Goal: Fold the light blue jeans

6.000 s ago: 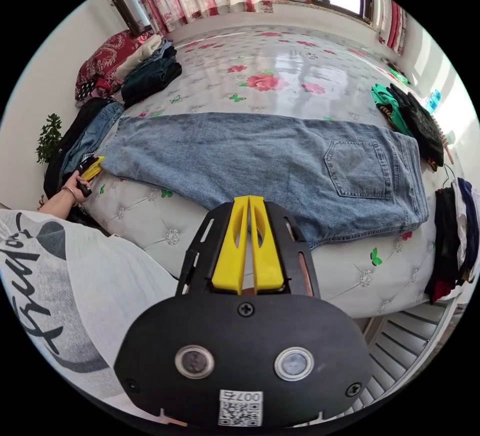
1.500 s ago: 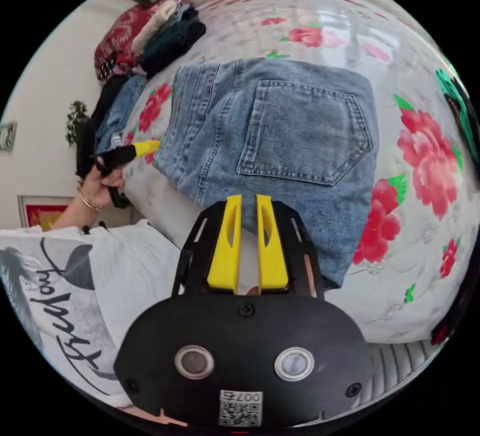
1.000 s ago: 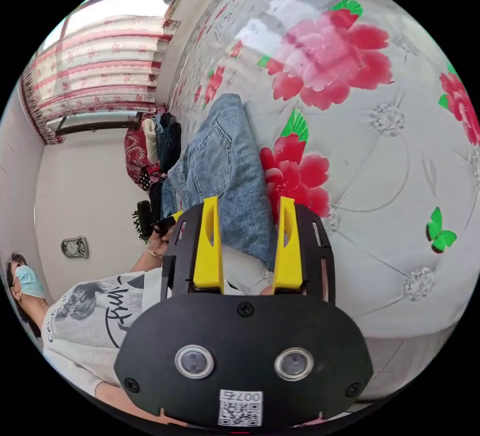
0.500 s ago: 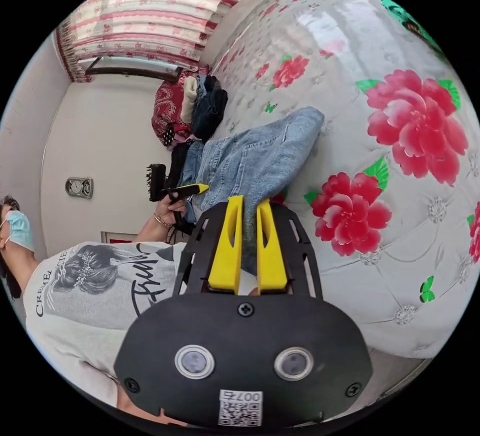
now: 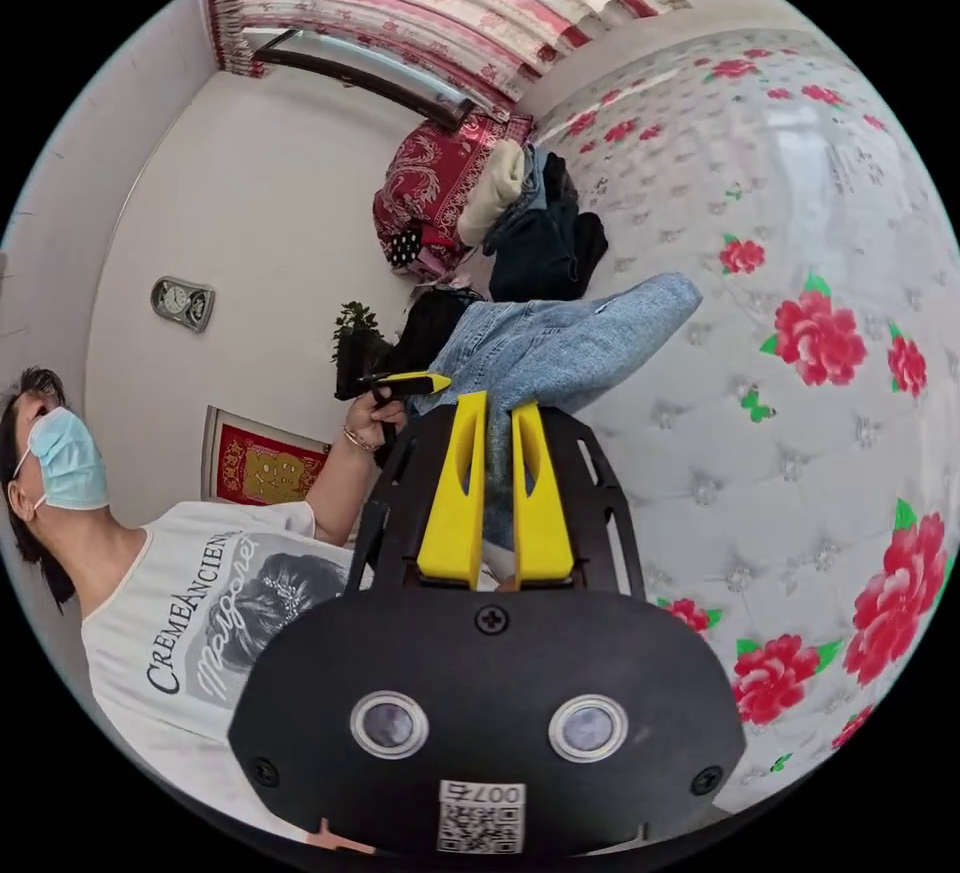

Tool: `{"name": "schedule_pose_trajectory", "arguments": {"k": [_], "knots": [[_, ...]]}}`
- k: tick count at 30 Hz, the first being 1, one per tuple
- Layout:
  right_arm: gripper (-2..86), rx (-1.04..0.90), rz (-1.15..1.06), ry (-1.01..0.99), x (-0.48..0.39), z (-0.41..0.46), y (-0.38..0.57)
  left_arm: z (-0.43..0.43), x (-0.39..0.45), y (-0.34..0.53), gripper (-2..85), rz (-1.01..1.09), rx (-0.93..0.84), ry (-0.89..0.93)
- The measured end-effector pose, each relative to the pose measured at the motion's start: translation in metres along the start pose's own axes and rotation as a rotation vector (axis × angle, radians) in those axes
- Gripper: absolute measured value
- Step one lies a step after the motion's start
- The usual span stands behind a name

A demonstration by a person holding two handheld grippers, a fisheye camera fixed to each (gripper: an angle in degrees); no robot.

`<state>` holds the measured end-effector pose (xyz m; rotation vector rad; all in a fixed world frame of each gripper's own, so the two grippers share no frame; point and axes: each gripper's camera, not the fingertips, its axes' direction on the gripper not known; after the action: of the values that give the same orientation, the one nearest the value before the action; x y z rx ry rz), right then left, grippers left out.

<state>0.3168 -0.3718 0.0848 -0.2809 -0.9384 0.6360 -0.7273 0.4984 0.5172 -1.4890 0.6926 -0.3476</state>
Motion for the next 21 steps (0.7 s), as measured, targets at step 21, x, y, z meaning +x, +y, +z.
{"name": "schedule_pose_trajectory", "arguments": {"k": [21], "knots": [[4.2, -0.623, -0.086, 0.653, -0.003, 0.369, -0.056, -0.064, -0.101, 0.189, 13.2, -0.344, 0.135, -1.113]]}}
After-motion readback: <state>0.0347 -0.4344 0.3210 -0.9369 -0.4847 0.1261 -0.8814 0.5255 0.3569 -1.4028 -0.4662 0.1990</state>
